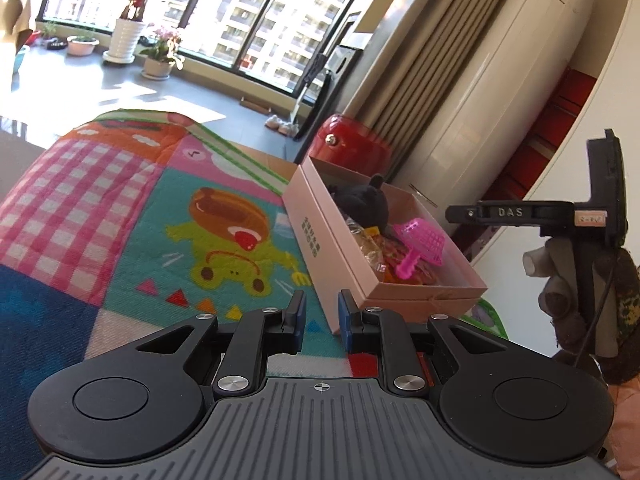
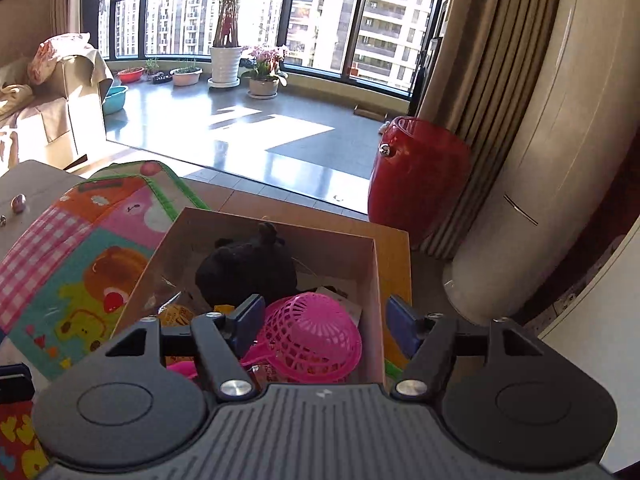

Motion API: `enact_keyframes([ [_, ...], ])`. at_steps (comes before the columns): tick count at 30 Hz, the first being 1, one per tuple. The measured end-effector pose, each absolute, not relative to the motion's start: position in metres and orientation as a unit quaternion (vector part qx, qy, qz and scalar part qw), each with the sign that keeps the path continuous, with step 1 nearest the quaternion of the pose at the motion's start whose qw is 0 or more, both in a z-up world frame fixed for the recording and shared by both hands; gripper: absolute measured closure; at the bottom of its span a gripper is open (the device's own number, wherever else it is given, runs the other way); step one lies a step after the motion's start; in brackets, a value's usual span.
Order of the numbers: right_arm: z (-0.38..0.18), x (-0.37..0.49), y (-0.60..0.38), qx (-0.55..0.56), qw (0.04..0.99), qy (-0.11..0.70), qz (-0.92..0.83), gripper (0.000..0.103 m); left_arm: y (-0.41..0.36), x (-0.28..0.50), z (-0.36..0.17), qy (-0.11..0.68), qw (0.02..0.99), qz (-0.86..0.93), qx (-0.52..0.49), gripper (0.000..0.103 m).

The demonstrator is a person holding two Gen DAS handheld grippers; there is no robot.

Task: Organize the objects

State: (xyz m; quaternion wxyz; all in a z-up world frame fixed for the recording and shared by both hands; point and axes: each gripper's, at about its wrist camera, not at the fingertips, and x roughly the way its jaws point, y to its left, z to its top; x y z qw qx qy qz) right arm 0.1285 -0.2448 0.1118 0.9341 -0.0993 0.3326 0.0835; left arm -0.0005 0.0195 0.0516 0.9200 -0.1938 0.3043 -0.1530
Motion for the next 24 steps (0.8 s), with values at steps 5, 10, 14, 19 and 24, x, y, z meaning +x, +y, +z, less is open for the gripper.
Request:
enact_keyframes([
  [5, 0.093, 0.092, -0.272, -0.091, 0.94, 0.316, 0.089, 0.021, 0.004, 0.01, 0.062, 0.301, 0.921, -0.156, -0.193, 0.084],
  [10, 0.065, 0.067, -0.288, -0.099, 0.935, 0.328, 0.085, 0.021, -0.032, 0.042, 0.068, 0.299, 0.93, -0.15, -0.149, 0.084],
  [14, 0.049, 0.06, -0.293, -0.084, 0.932, 0.339, 0.094, 0.021, -0.052, 0.072, 0.058, 0.323, 0.929, -0.123, -0.129, 0.084],
  [19, 0.032, 0.064, -0.284, -0.096, 0.93, 0.339, 0.103, 0.021, -0.061, 0.085, 0.047, 0.336, 0.934, -0.09, -0.085, 0.056],
  [24, 0.033, 0.072, -0.254, -0.103, 0.931, 0.327, 0.124, 0.02, -0.034, 0.094, 0.042, 0.326, 0.942, -0.041, -0.061, 0.018],
])
